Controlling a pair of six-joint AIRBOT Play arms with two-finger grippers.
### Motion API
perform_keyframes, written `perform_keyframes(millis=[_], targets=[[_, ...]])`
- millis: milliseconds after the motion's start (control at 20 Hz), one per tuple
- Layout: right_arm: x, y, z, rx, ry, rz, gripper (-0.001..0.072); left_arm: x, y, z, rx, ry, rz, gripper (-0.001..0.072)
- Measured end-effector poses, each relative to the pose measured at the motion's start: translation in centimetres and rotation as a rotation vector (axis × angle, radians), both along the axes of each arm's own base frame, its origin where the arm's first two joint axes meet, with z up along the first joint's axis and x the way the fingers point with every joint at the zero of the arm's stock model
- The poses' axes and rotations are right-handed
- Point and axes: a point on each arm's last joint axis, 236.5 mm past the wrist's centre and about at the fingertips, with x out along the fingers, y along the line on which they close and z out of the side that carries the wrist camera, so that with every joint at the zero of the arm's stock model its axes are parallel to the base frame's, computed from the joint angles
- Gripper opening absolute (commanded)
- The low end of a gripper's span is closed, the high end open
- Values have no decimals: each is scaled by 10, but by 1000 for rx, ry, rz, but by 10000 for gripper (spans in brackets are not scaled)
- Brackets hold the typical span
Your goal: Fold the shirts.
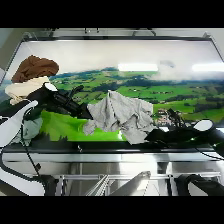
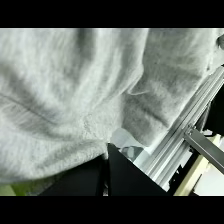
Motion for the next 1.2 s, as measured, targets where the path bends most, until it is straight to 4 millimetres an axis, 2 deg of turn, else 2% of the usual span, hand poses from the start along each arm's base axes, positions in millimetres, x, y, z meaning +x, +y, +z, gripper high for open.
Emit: perform_keyframes(millis=[100, 200, 250, 350, 450, 550, 650, 700, 750, 900, 1000, 1050, 1150, 1200], targets=[[5, 16, -9, 16, 13, -18, 376, 0, -3, 5, -12, 6, -14, 2], [13, 30, -16, 31, 1, -23, 47, -1, -4, 8, -18, 12, -25, 3], [20, 35, -19, 34, -16, -24, 12, -1, -4, 9, -21, 14, -30, 3], [35, 44, -16, 58, -64, -27, 11, -2, -2, 13, -31, 23, -31, 3], [50, 54, 2, 101, -130, -17, 11, 2, 4, 22, -40, 14, -14, 3], [65, 61, 36, 153, -223, -3, 11, 7, 13, 41, -55, -23, 8, 3], [83, 62, 93, 231, -356, -2, 11, 11, 24, 73, -82, -79, 33, 3], [93, 59, 130, 277, -439, -16, 11, 13, 28, 98, -117, -122, 54, 3], [103, 51, 175, 323, -541, -36, 11, 14, 31, 124, -157, -169, 73, 3], [114, 7, 316, 384, -899, -120, 11, 12, 42, 229, -303, -404, 142, 22], [100, -23, 400, 353, -1139, -169, 11, -1, 51, 310, -348, -646, 165, 24], [88, -32, 431, 331, -1232, -178, 11, -12, 54, 348, -349, -772, 165, 25], [62, -39, 478, 280, -1381, -180, 11, -41, 52, 414, -334, -1003, 158, 25], [50, -37, 494, 266, -1437, -176, 11, -56, 51, 438, -316, -1091, 158, 25]])
